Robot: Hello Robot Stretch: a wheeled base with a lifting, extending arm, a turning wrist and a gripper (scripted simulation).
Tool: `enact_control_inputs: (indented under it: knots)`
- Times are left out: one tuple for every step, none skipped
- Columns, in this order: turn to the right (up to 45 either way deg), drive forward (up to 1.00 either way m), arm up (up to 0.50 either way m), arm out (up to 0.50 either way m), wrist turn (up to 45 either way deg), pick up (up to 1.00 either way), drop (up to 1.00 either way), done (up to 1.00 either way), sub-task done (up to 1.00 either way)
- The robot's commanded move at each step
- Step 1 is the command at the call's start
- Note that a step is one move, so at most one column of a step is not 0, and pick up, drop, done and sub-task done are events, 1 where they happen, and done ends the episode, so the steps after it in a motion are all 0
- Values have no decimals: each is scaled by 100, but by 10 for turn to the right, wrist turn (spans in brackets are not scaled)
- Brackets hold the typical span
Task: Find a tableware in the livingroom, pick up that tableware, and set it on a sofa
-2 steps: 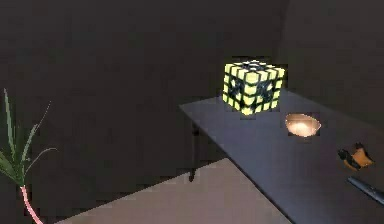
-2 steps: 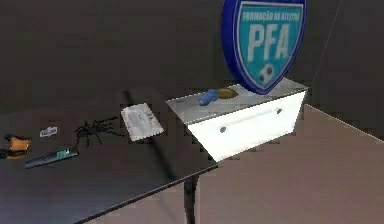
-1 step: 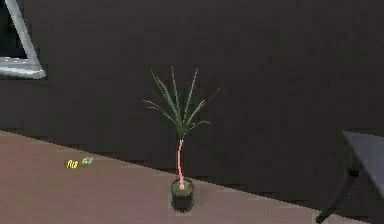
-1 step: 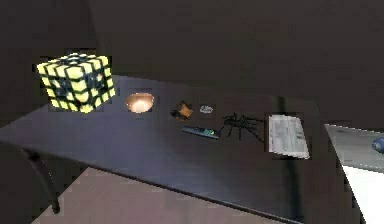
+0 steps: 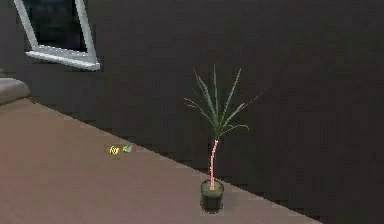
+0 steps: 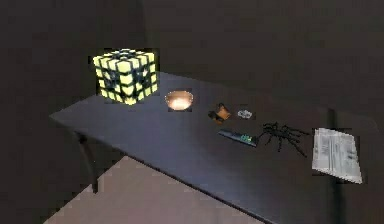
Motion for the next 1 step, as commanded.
enact_control_inputs:
  knots:
    - [450, 0, 0, 0, 0, 0, 0, 0, 0]
